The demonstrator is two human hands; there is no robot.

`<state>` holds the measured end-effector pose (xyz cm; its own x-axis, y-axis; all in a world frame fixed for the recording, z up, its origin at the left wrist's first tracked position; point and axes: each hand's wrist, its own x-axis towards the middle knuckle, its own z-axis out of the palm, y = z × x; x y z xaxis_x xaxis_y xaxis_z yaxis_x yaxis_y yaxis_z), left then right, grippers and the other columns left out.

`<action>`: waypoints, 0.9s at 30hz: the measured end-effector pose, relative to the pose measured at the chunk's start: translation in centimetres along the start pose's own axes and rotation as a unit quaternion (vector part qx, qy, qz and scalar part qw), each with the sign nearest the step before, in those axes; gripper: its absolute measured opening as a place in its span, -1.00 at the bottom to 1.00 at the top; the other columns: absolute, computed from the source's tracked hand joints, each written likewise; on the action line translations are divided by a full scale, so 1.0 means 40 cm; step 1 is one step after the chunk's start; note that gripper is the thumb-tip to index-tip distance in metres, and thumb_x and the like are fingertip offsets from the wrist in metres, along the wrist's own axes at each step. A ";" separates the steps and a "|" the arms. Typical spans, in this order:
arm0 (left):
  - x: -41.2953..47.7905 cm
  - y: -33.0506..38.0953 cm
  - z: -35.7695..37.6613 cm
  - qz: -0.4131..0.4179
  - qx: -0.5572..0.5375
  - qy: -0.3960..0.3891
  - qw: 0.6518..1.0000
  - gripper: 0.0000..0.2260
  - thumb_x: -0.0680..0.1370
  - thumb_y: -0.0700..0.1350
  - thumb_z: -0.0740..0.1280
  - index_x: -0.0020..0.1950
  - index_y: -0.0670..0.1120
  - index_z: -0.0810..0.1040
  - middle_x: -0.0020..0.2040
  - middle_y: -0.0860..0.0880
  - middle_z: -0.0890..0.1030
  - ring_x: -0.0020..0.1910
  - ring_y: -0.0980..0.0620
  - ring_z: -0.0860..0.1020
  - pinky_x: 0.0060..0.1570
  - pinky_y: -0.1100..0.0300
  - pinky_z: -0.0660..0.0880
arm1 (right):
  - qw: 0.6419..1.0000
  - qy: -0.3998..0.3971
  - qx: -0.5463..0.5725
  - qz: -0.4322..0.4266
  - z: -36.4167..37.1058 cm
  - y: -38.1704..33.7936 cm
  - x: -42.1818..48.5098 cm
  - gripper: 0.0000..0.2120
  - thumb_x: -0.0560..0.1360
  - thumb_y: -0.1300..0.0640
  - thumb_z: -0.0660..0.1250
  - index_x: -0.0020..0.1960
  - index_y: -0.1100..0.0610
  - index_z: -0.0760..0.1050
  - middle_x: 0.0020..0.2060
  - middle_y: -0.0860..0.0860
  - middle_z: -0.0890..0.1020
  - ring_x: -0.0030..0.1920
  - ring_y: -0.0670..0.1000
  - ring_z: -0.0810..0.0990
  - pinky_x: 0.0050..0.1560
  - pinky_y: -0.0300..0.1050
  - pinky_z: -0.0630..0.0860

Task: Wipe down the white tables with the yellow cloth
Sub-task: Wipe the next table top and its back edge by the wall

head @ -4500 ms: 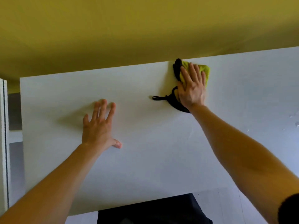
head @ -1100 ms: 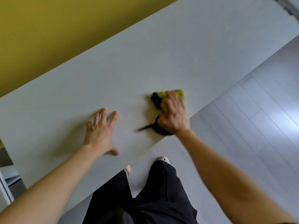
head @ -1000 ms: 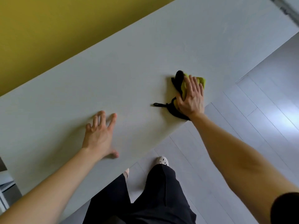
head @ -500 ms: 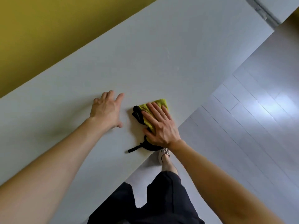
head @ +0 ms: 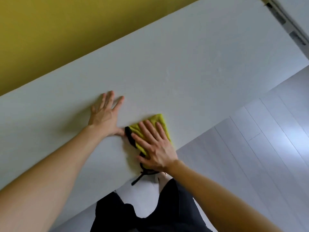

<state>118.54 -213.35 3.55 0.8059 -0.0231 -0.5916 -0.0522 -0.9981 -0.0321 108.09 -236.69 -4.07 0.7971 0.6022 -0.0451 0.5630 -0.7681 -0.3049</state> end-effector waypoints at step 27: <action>0.073 -0.188 -0.045 -0.049 -0.067 0.063 0.995 0.49 0.09 0.51 0.64 0.76 0.19 -0.21 0.77 -0.09 -0.24 0.76 -0.16 -0.17 0.63 -0.32 0.10 | 0.984 0.044 -0.082 0.151 -0.198 0.500 0.530 -0.12 0.59 -0.49 0.18 0.76 -0.09 0.11 0.76 0.14 0.08 0.76 0.20 -0.01 0.73 0.32 -0.10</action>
<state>122.35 -206.01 3.52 0.8715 0.0752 -0.4846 0.1015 -0.9944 0.0281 137.96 -241.00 -3.59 0.9454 0.3250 -0.0263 0.3189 -0.9385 -0.1322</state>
